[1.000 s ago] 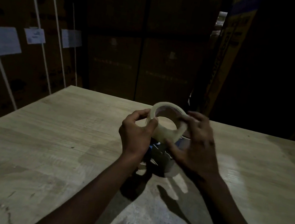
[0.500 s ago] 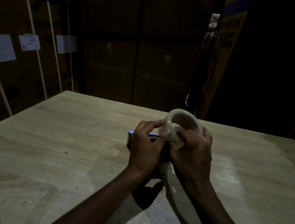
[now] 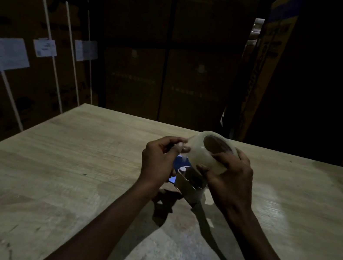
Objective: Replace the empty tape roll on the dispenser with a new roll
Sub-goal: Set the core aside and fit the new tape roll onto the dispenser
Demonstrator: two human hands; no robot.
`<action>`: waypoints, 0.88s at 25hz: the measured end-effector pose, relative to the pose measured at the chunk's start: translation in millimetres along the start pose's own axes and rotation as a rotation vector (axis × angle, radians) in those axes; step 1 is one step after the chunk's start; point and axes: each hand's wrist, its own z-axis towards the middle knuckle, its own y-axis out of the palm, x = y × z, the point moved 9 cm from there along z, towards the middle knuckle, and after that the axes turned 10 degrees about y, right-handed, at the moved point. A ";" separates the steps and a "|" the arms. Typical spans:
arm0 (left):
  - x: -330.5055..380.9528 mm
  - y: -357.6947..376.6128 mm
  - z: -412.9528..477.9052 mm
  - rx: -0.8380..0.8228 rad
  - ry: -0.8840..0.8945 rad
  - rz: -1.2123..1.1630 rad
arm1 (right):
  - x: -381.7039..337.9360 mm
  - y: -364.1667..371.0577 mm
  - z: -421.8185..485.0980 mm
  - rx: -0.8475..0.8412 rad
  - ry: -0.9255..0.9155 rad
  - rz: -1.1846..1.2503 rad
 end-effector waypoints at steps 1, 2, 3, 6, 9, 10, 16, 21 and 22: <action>-6.1 -1.9 0.7 -0.017 -0.062 -0.034 | 3.5 2.2 1.2 -0.042 0.025 0.024; -8.8 -3.5 0.7 -0.032 -0.107 -0.047 | 7.4 1.0 2.1 -0.069 0.047 0.050; -8.9 -5.1 0.7 -0.047 -0.131 -0.034 | 10.2 -2.1 3.0 -0.074 0.055 0.075; -9.8 -9.8 8.0 -0.069 -0.134 0.049 | 11.7 -3.9 11.0 -0.071 0.056 0.139; -4.5 -12.0 23.9 -0.062 -0.059 0.082 | 6.7 -4.3 23.4 -0.071 0.039 0.162; -4.6 -12.8 26.7 -0.056 -0.053 0.096 | 5.8 -2.5 25.8 -0.075 0.044 0.143; -21.7 -27.4 25.6 0.036 -0.057 0.147 | 0.2 15.5 7.5 -0.147 -0.049 -0.039; -33.6 -39.5 16.7 0.055 -0.050 0.150 | -8.1 18.0 -10.6 -0.156 -0.123 -0.023; -33.8 -40.8 16.4 0.050 -0.037 0.152 | -9.7 15.6 -11.0 -0.138 -0.136 -0.010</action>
